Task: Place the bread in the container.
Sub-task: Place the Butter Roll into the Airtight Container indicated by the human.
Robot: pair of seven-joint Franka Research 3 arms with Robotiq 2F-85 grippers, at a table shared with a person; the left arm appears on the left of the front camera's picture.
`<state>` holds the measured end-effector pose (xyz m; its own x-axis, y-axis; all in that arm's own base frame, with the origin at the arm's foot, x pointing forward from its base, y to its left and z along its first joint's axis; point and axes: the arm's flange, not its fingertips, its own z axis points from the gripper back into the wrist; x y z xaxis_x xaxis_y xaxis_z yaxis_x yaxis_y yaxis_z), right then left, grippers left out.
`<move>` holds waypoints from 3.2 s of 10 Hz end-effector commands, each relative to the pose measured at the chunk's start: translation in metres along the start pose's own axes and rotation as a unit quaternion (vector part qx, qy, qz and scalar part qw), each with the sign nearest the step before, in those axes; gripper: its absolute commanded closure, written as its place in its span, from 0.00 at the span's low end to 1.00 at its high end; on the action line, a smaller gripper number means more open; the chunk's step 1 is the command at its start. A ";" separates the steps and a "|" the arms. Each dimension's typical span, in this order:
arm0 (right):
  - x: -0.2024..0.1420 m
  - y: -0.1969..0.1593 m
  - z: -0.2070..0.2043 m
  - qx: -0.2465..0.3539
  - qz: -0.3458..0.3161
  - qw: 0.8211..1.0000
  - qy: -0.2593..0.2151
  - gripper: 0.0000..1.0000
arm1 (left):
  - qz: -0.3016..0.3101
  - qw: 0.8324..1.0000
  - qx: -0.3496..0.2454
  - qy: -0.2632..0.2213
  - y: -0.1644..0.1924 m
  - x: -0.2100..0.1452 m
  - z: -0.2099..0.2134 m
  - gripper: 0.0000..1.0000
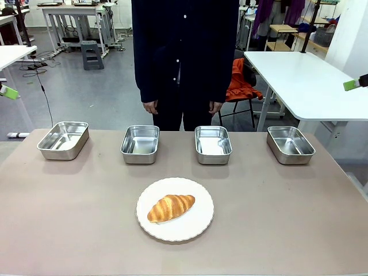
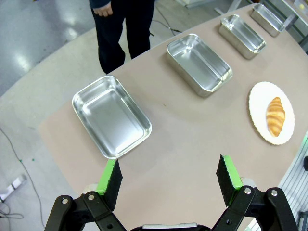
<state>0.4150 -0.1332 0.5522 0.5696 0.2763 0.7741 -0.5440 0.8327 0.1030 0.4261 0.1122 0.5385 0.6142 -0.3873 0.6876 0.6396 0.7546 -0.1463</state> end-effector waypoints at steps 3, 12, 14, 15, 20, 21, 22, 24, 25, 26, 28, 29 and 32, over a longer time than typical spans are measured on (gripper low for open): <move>0.001 0.000 -0.001 0.006 -0.002 1.000 -0.008 0.00 | 0.001 1.000 0.002 -0.004 -0.001 0.001 0.001 0.00; 0.001 0.000 -0.001 0.006 -0.002 1.000 -0.008 0.00 | 0.001 1.000 0.002 -0.004 -0.001 0.001 0.001 0.00; 0.001 0.000 -0.001 0.006 -0.002 1.000 -0.008 0.00 | 0.001 1.000 0.002 -0.004 -0.001 0.001 0.001 0.00; 0.001 0.000 -0.001 0.006 -0.002 1.000 -0.008 0.00 | 0.001 1.000 0.002 -0.004 -0.001 0.001 0.001 0.00; 0.001 0.000 -0.001 0.006 -0.002 1.000 -0.008 0.00 | 0.001 1.000 0.002 -0.004 -0.001 0.001 0.001 0.00; 0.001 0.000 -0.001 0.006 -0.002 1.000 -0.008 0.00 | 0.001 1.000 0.002 -0.004 -0.001 0.001 0.001 0.00; 0.001 0.000 -0.001 0.006 -0.002 1.000 -0.008 0.00 | 0.001 1.000 0.002 -0.004 -0.001 0.001 0.001 0.00; 0.001 0.000 -0.001 0.006 -0.002 1.000 -0.008 0.00 | 0.001 1.000 0.002 -0.004 -0.001 0.001 0.001 0.00; 0.001 0.000 -0.001 0.006 -0.002 1.000 -0.008 0.00 | 0.001 1.000 0.002 -0.004 -0.001 0.001 0.001 0.00; 0.001 0.000 -0.001 0.006 -0.002 1.000 -0.008 0.00 | 0.001 1.000 0.002 -0.004 -0.001 0.001 0.001 0.00; 0.001 0.000 -0.001 0.006 -0.002 1.000 -0.008 0.00 | 0.001 1.000 0.002 -0.004 -0.001 0.001 0.001 0.00; 0.001 0.000 -0.001 0.006 -0.002 1.000 -0.008 0.00 | 0.001 1.000 0.002 -0.004 -0.001 0.001 0.001 0.00; 0.001 0.000 -0.001 0.006 -0.002 1.000 -0.008 0.00 | 0.001 1.000 0.002 -0.004 -0.001 0.001 0.001 0.00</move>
<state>0.4150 -0.1332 0.5522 0.5696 0.2763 0.7741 -0.5440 0.8327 0.1030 0.4261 0.1122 0.5385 0.6142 -0.3873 0.6876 0.6397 0.7546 -0.1463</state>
